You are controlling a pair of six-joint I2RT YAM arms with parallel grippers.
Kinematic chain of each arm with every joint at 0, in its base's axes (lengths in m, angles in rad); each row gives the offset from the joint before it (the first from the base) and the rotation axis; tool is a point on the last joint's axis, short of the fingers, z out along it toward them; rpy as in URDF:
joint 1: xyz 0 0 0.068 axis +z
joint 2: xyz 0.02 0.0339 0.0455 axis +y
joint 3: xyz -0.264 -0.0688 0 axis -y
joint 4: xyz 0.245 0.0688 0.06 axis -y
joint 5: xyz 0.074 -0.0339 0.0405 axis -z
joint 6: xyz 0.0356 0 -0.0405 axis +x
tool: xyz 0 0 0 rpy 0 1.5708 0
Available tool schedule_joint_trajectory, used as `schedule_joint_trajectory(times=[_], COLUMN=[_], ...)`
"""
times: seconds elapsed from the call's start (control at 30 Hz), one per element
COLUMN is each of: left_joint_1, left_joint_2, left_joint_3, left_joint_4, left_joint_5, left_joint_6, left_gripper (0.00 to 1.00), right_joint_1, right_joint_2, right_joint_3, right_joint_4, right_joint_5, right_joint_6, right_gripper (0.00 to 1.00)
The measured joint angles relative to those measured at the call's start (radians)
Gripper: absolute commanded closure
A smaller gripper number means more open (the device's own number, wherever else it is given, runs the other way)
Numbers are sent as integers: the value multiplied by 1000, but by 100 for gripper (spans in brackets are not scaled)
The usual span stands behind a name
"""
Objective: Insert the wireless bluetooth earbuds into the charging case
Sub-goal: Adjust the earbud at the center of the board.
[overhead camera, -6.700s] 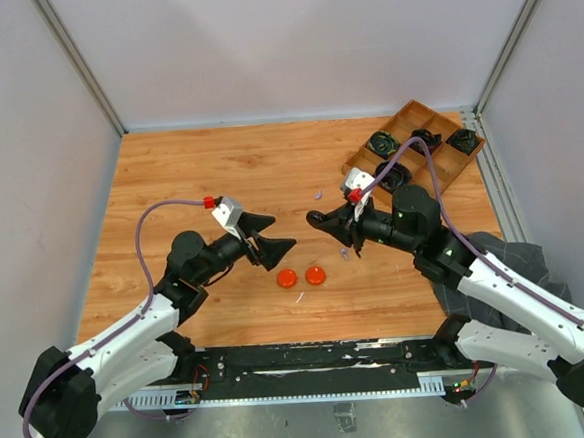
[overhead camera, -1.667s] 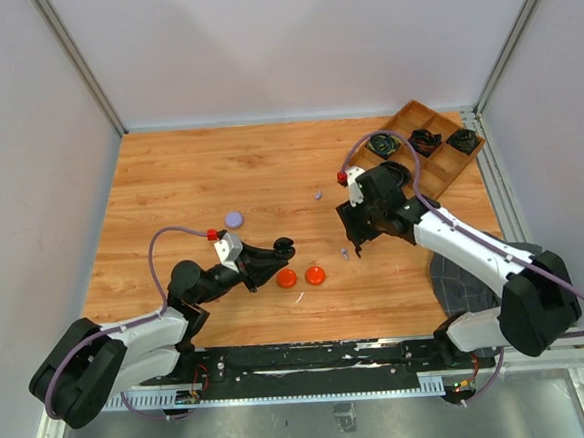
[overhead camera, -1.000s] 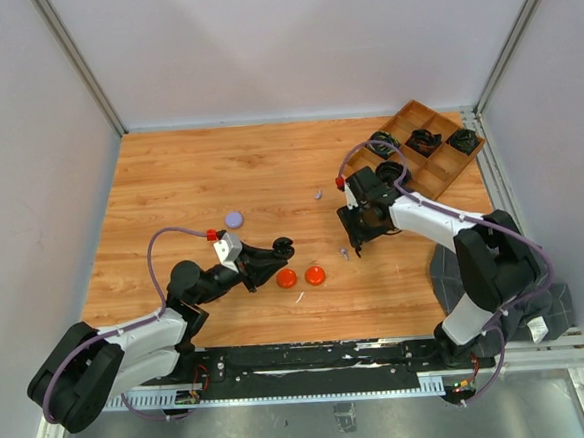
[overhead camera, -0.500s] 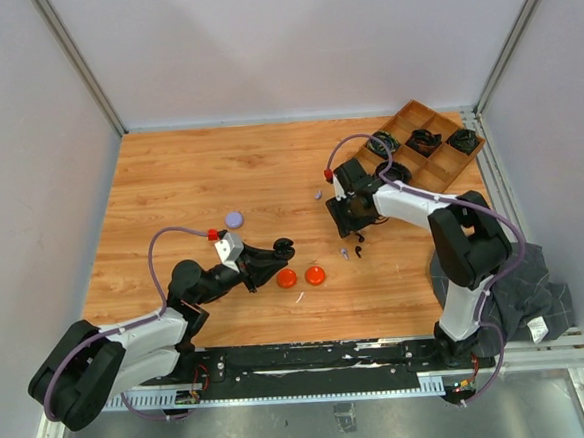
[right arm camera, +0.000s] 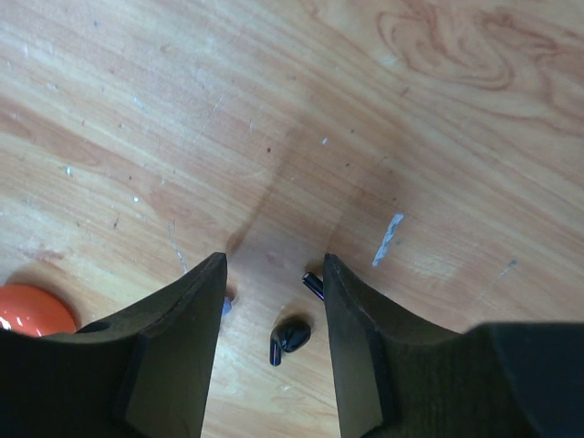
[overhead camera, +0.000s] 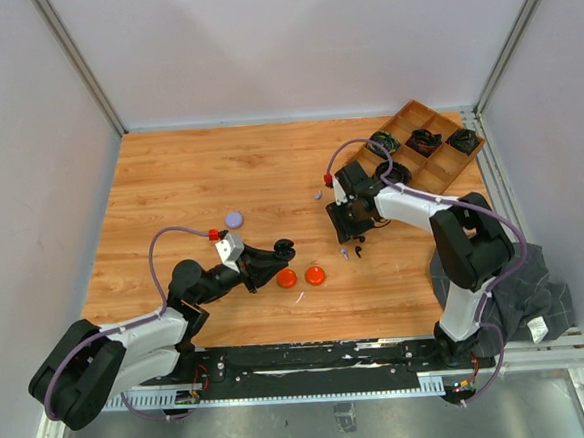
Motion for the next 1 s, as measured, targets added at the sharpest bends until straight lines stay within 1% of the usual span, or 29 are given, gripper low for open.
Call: schedule_joint_trajectory(times=[0.5,0.7,0.87,1.0], left_joint_1=[0,0,0,0], left_joint_2=[5,5,5,5], left_joint_3=[0,0,0,0], left_joint_4=[0,0,0,0], left_joint_5=[8,11,11,12], left_joint_6=[-1,-4,-4,-6], left_gripper=[100,100,100,100], right_joint_1=[5,5,5,5], right_joint_2=[-84,-175,-234,-254], right_joint_3=[-55,-55,-73,-146], right_joint_4=[-75,-85,-80,-51], right_joint_5=[-12,16,61,82], right_joint_6=[-2,12,97,199], right_gripper=[52,48,46,46])
